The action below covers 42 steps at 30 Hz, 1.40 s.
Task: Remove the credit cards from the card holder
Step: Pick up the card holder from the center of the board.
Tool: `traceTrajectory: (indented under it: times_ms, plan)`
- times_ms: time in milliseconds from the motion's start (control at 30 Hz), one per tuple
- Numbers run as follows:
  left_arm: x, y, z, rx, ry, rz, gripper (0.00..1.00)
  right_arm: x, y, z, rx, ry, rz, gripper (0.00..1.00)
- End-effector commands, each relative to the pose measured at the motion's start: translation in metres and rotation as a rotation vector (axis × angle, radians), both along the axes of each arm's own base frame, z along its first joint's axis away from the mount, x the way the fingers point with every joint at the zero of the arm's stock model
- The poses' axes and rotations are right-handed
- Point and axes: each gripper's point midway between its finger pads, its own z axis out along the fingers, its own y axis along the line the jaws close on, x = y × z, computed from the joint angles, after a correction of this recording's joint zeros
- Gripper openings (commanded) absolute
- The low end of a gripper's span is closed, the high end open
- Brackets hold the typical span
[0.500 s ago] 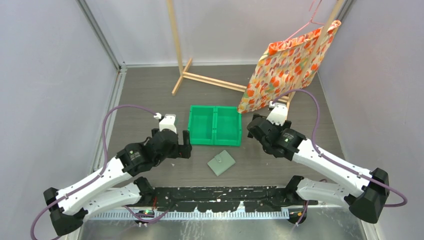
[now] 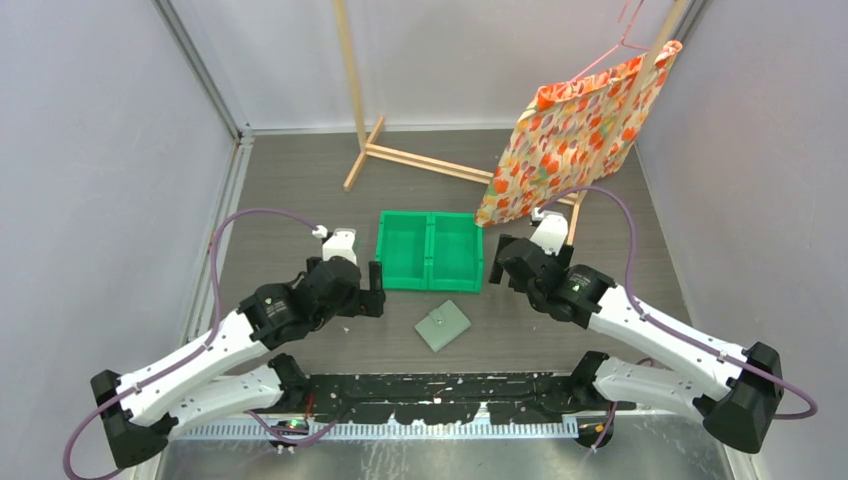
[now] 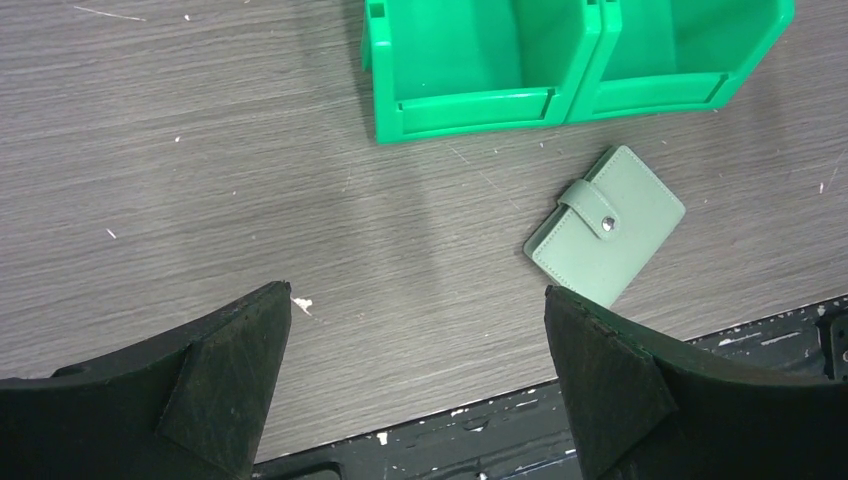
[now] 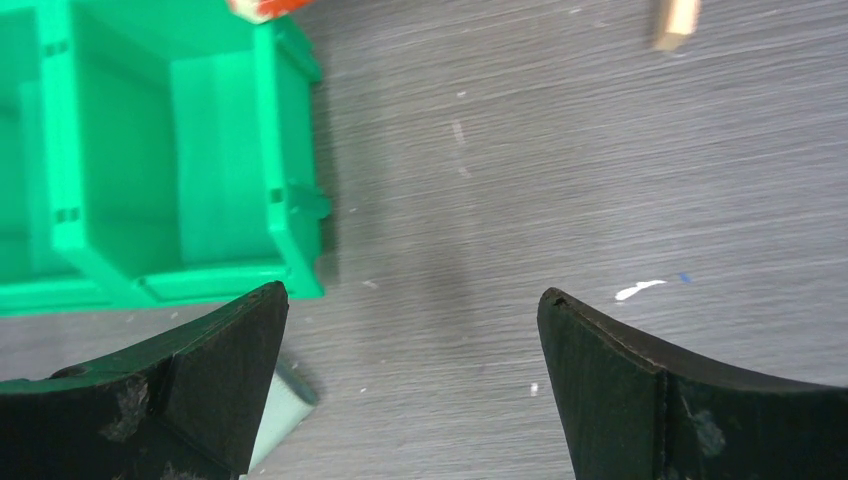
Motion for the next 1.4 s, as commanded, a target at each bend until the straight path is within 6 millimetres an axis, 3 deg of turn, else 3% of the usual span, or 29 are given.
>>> traceTrajectory:
  times_ms: [0, 333, 467, 733, 967, 1167, 1367]
  plan:
    - [0.006, -0.006, 0.014, -0.034, -0.023, 0.015, 1.0, 0.0, 0.046, 0.002, 0.172, -0.006, 0.168, 1.0]
    - [0.009, -0.006, 0.006, -0.029, -0.006, 0.056, 1.0, -0.039, 0.117, -0.056, 0.11, 0.161, 0.454, 1.0]
    - [0.009, -0.006, 0.011, -0.066, -0.023, 0.061, 1.0, -0.052, 0.13, -0.079, 0.049, 0.21, 0.565, 1.0]
    - [0.012, -0.013, 0.014, -0.059, -0.014, 0.04, 1.0, -0.056, 0.142, -0.096, 0.03, 0.275, 0.613, 1.0]
    - [0.009, -0.021, 0.004, -0.064, 0.022, 0.012, 1.0, -0.056, 0.142, -0.101, 0.136, 0.296, 0.612, 0.7]
    - [0.006, -0.028, 0.0, -0.067, 0.045, -0.023, 1.0, -0.041, 0.122, -0.105, 0.221, 0.314, 0.539, 0.7]
    - [0.002, -0.049, -0.011, -0.09, 0.101, -0.091, 0.96, -0.051, 0.129, -0.112, 0.311, 0.37, 0.594, 0.65]
